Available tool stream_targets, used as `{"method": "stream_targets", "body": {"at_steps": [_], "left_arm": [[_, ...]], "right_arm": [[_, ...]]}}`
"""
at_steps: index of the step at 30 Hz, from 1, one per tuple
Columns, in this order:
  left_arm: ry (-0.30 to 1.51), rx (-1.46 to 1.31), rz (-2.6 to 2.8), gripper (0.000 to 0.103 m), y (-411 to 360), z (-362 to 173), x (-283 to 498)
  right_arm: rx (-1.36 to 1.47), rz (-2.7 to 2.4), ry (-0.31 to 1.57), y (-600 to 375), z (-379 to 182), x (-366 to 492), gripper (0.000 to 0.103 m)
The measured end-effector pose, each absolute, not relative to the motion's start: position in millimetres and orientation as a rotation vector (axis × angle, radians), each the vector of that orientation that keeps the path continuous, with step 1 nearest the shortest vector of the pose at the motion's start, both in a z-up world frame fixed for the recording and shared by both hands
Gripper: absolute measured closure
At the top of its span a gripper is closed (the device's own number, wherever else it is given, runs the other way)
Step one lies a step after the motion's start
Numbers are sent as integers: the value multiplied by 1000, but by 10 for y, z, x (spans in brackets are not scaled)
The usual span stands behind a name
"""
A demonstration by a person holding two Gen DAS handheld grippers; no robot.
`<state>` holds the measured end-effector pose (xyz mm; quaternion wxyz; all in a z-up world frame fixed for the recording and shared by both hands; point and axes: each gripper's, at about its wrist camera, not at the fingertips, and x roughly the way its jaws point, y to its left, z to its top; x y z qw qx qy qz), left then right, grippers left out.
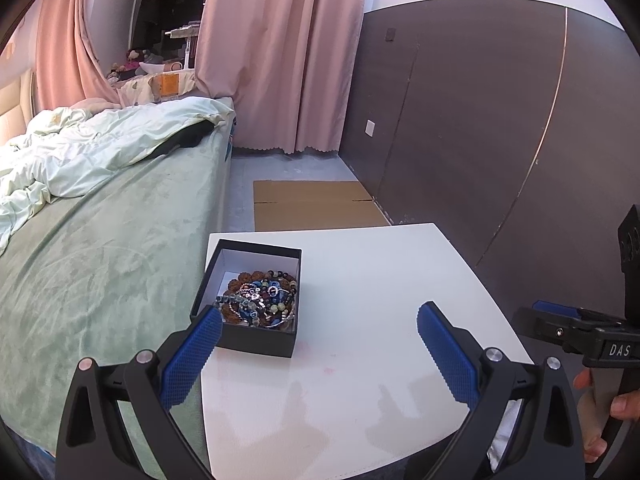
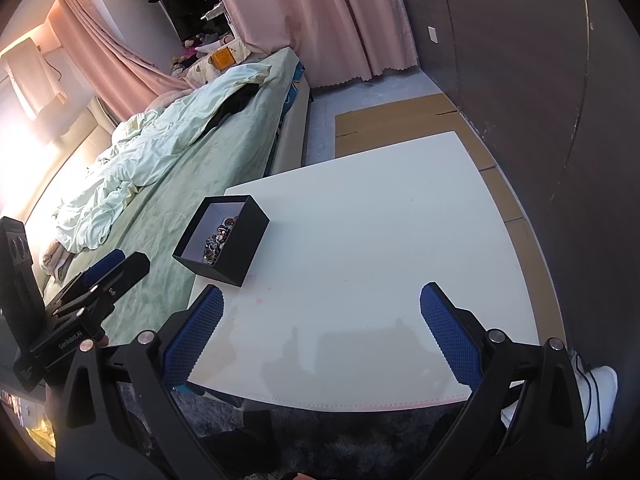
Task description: Organize jewelry
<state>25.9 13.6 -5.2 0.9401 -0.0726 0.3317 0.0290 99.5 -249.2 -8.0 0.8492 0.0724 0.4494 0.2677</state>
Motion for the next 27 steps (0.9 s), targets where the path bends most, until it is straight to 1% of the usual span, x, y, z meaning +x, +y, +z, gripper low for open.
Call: {"method": "stream_targets", "body": {"at_steps": [27], "left_arm": [[665,-141,32,8,113,-25,261]], "right_arm": [[147,557,948,-2486,-140,1035,5]]}}
